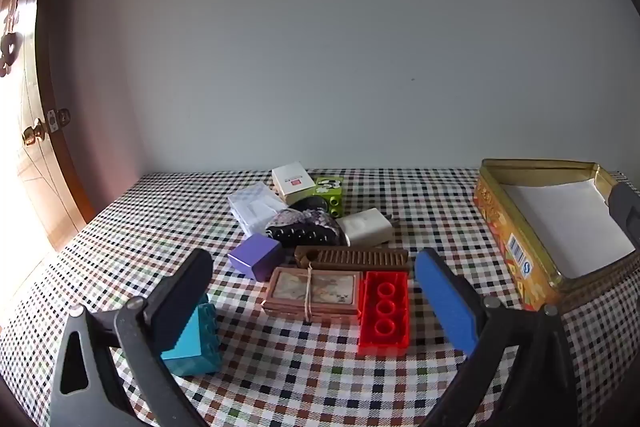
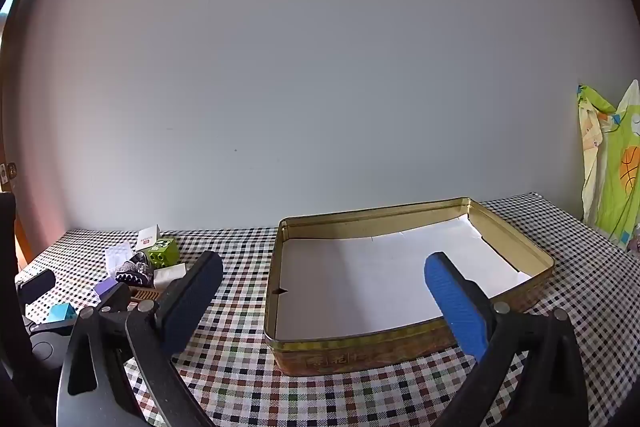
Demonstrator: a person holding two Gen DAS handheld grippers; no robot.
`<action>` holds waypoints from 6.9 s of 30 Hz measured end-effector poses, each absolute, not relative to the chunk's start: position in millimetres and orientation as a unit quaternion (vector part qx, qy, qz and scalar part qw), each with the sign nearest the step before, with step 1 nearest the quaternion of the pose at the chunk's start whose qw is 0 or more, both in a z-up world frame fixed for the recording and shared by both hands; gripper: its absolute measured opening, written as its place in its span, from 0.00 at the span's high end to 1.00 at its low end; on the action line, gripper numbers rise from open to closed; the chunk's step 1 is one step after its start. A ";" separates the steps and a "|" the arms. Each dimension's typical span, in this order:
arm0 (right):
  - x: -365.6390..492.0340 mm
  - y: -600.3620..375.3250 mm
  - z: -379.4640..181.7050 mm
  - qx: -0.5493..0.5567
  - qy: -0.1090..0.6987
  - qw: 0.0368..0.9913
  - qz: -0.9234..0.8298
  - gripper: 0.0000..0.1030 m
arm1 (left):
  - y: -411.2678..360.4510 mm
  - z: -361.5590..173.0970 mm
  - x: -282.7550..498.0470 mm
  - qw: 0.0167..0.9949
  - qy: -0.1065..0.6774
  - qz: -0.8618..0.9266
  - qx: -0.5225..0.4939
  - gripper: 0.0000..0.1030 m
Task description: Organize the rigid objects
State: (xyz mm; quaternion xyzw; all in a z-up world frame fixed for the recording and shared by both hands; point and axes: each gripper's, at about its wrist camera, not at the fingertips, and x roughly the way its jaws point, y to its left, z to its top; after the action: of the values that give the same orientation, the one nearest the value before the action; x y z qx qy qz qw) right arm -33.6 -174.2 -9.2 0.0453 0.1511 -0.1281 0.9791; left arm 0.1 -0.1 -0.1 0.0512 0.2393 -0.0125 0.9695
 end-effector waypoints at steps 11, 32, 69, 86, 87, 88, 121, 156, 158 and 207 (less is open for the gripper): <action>-33.2 -174.6 -9.9 0.047 0.151 0.979 -0.129 0.01 | -3.8 -5.6 2.8 0.967 0.250 -0.012 0.039 0.00; -34.1 -174.0 -7.8 0.043 0.143 0.980 -0.131 0.01 | -6.6 -0.7 -4.7 0.967 0.251 -0.015 0.033 0.00; -35.4 -165.3 -9.6 0.021 0.136 0.984 -0.109 0.01 | 13.7 -5.9 2.0 0.961 0.274 -0.001 0.022 0.00; -37.9 -139.5 -11.8 -0.017 0.144 0.988 -0.047 0.01 | 88.8 -17.1 8.9 0.943 0.325 0.055 -0.052 0.01; -38.0 -138.7 -12.1 -0.017 0.146 0.988 -0.044 0.01 | 88.8 -17.4 8.8 0.942 0.327 0.056 -0.051 0.01; -38.0 -138.2 -12.4 -0.016 0.149 0.988 -0.040 0.01 | 88.2 -18.0 8.9 0.941 0.329 0.056 -0.049 0.01; 47.6 -66.1 -67.5 -0.019 0.382 0.922 0.056 0.10 | 119.4 -82.9 70.6 0.889 0.447 0.081 -0.049 0.03; 1.0 -149.0 -0.3 0.034 0.187 0.981 0.040 0.67 | 91.6 -37.5 34.9 0.972 0.231 0.006 -0.032 0.60; 1.0 -163.4 -0.6 0.039 0.187 0.981 0.028 0.67 | 86.2 -36.0 33.5 0.973 0.228 0.007 -0.027 0.60; 3.3 -342.2 -45.1 0.073 0.279 0.947 -0.143 0.67 | -191.7 -38.7 51.7 0.945 0.270 -0.168 0.072 0.59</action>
State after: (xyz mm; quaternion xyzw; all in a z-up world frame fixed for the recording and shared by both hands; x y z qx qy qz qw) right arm 3.3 -342.2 -45.1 0.0730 0.2792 -0.1432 0.9467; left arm 51.7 -191.7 -38.7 0.0722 0.2699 -0.1683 0.9453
